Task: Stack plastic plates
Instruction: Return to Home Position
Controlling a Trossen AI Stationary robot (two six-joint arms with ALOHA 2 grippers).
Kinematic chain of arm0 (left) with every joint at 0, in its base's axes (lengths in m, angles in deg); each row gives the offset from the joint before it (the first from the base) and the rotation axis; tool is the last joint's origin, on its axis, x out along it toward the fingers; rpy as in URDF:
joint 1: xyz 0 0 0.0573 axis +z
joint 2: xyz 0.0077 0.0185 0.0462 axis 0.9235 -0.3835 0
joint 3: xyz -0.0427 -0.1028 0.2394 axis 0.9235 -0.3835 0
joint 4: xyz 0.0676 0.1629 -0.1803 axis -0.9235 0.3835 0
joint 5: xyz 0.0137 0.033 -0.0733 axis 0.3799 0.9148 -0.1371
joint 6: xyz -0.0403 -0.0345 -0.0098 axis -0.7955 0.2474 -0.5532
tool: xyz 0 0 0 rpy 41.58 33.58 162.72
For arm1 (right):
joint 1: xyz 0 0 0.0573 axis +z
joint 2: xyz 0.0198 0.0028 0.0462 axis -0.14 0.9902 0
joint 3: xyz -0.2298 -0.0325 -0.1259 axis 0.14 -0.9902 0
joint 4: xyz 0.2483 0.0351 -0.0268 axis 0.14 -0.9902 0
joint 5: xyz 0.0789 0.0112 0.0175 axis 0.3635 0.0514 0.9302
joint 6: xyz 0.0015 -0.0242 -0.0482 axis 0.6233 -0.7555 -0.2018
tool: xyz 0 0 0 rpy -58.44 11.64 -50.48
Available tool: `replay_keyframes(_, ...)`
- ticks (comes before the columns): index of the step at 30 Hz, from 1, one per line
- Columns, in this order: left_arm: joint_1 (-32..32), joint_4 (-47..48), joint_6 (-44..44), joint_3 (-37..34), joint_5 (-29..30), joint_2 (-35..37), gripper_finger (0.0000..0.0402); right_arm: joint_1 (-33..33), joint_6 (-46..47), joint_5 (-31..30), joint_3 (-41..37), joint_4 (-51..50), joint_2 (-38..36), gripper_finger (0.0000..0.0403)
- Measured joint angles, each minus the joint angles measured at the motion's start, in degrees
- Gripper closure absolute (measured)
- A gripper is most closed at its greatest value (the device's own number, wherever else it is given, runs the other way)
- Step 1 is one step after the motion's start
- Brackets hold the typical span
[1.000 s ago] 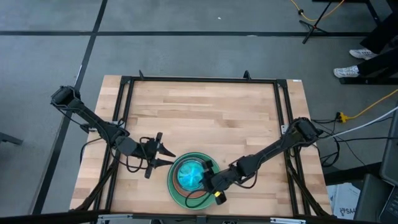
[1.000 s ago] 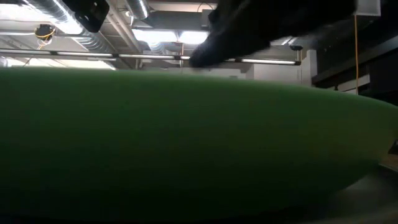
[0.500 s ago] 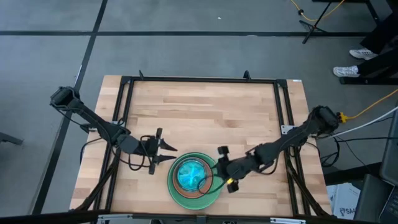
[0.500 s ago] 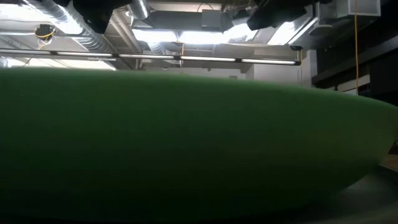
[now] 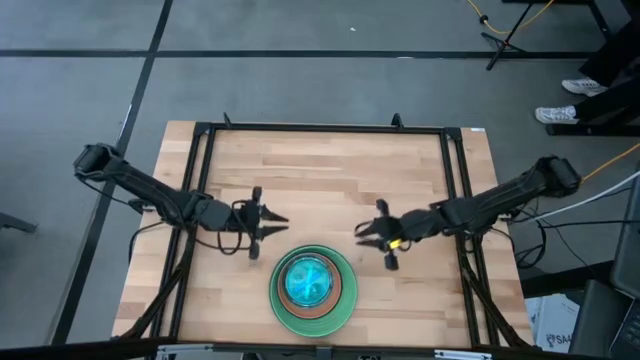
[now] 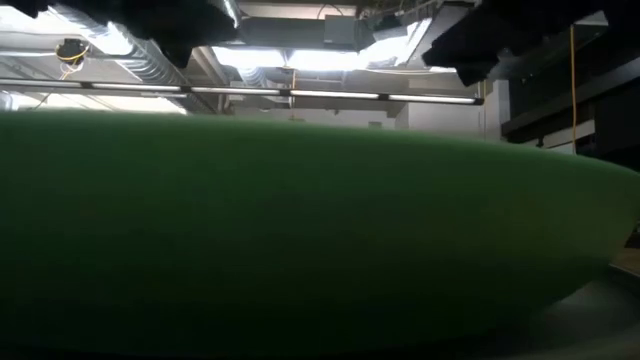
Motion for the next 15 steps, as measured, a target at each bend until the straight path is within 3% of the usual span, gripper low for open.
replay_keyframes(7, 5.4, 3.2, 1.9, -0.4, -8.6, 6.6, 0.0370, -1.8, 1.2, -0.3, -9.4, 7.2, -11.3, 0.0365)
replay_keyframes(11, 6.3, 3.2, 2.9, -4.0, -9.1, 12.3, 0.0387, -1.7, 1.2, -1.7, -14.3, 9.4, -17.9, 0.0397)
replay_keyframes(15, 6.8, 1.6, 3.3, -9.4, -9.1, 19.7, 0.0397, -1.7, 1.8, -4.4, -18.4, 9.5, -24.2, 0.0394)
